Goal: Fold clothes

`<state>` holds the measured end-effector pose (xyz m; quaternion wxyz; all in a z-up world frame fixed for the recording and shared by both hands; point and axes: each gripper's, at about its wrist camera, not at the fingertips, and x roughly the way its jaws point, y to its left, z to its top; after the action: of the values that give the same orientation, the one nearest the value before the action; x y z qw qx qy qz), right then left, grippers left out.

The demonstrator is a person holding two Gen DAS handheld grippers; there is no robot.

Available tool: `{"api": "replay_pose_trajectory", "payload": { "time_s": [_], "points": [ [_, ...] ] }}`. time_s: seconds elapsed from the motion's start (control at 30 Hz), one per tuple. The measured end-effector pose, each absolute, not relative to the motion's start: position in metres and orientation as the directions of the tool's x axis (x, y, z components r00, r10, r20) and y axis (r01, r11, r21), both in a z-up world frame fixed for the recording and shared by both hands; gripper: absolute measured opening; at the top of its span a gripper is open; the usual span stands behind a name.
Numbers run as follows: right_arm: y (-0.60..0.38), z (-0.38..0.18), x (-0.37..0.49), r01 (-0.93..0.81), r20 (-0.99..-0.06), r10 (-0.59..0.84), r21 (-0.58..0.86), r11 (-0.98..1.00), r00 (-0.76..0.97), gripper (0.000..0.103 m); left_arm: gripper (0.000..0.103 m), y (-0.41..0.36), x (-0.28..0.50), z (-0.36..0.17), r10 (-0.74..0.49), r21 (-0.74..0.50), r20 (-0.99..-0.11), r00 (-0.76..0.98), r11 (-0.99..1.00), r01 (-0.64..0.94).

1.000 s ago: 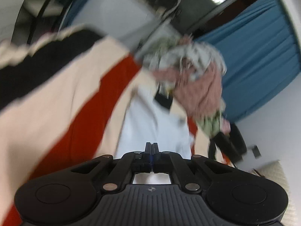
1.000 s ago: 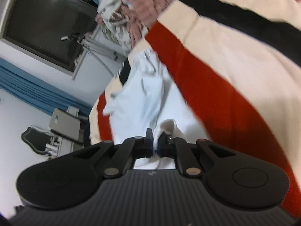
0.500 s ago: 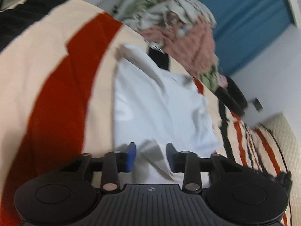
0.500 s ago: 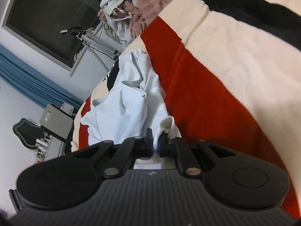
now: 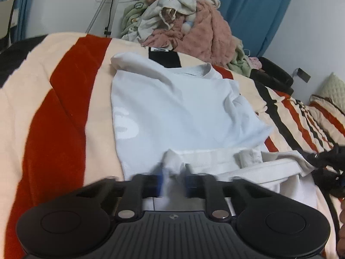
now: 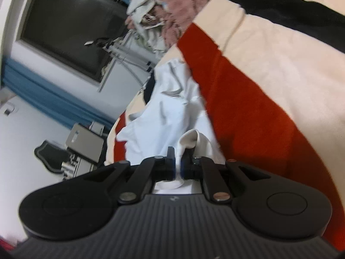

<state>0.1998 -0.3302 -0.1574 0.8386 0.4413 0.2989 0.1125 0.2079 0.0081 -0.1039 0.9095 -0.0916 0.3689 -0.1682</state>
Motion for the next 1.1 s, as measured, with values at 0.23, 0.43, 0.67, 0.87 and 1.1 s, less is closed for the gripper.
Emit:
{"api": "replay_pose_trajectory", "payload": {
  "time_s": [0.23,0.43,0.67,0.87,1.1],
  "points": [
    [-0.323,-0.124,0.163,-0.045,-0.335,0.477,0.78,0.625,0.813,0.007,0.006,0.034,0.147,-0.044,-0.407,-0.362,-0.493,0.769,0.9,0.245],
    [-0.315,-0.083,0.093,-0.176,-0.239,0.512,0.752,0.635,0.825,0.007,0.006,0.063,0.033,0.01,-0.431,-0.413,-0.331,0.839,0.866,0.282],
    [-0.323,-0.082,-0.02,-0.223,-0.131,0.574,0.834,0.504,0.808,0.007,0.006,0.085,-0.108,0.022,-0.544,-0.512,-0.227,0.808,0.772,0.376],
    [-0.332,-0.099,-0.07,-0.112,-0.242,0.541,0.834,0.54,0.806,0.007,0.007,0.073,-0.134,0.001,-0.627,-0.513,-0.36,0.69,0.751,0.415],
    [-0.333,-0.109,-0.07,-0.034,-0.33,0.519,0.82,0.572,0.789,0.007,0.046,0.084,-0.119,-0.017,-0.621,-0.6,-0.454,0.639,0.743,0.296]
  ]
}}
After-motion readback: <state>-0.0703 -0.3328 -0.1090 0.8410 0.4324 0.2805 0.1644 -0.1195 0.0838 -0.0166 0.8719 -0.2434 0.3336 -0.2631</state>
